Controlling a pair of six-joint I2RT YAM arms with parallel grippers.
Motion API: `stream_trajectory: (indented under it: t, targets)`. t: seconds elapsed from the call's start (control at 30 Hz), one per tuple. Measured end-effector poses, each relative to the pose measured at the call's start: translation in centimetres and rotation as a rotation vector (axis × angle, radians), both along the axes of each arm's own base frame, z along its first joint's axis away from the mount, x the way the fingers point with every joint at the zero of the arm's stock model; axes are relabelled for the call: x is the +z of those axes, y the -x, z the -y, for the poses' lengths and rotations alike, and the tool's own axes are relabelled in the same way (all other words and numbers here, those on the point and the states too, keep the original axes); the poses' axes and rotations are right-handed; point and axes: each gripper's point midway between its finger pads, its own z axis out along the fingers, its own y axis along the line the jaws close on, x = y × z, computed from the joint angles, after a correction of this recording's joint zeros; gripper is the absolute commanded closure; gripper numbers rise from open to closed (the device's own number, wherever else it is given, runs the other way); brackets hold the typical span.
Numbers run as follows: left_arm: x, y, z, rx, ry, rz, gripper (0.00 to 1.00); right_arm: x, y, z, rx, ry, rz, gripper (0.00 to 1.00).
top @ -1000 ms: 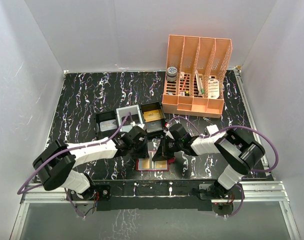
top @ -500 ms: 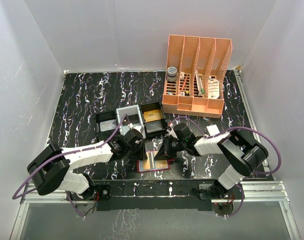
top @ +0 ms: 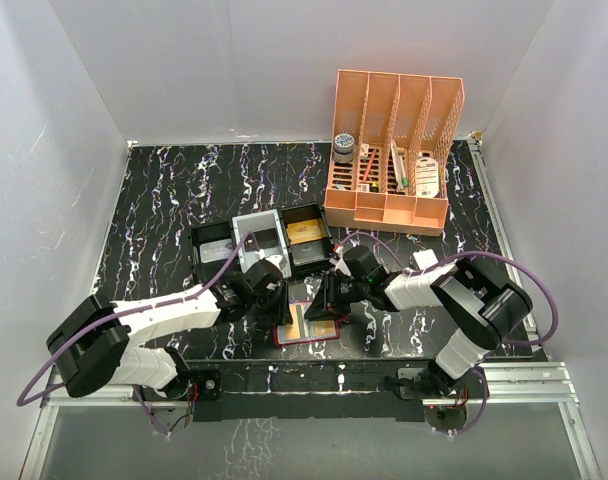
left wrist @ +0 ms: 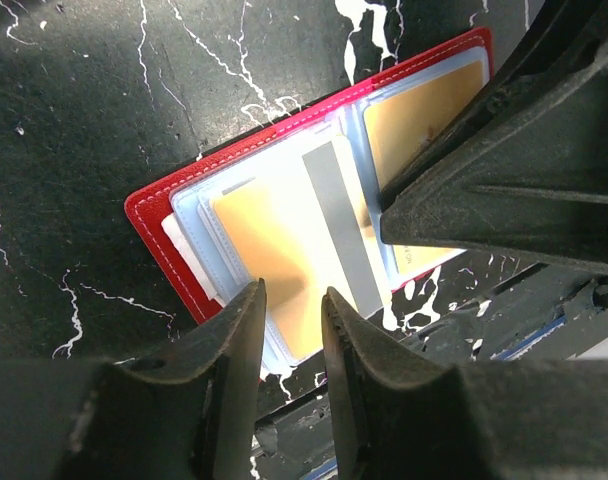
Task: Take the credit cards out of the card holder
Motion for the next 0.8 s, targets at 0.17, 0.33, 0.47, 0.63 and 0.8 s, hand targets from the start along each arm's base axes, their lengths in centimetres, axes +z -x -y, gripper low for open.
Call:
stream_trajectory:
  t: [0.17, 0.33, 0.47, 0.63, 0.8]
  targets:
    - [-0.77, 0.28, -0.19, -0.003, -0.023, -0.025, 0.75, -0.16, 0.21, -0.58, 0.017, 0.001, 0.001, 0.81]
    - [-0.69, 0.45, -0.25, 0.006, -0.011, -0.025, 0.74, -0.42, 0.37, -0.82, 0.025, 0.005, -0.003, 0.87]
    - [-0.74, 0.68, -0.51, 0.006, -0.011, -0.026, 0.79, -0.59, 0.43, -0.98, 0.024, 0.003, -0.013, 1.0]
    - [-0.86, 0.7, -0.64, 0.008, -0.019, -0.028, 0.81, -0.44, 0.42, -1.16, 0.027, -0.01, -0.016, 1.0]
    - [-0.94, 0.64, -0.81, 0.017, -0.027, -0.027, 0.81, -0.37, 0.55, -1.08, 0.034, -0.014, -0.014, 1.0]
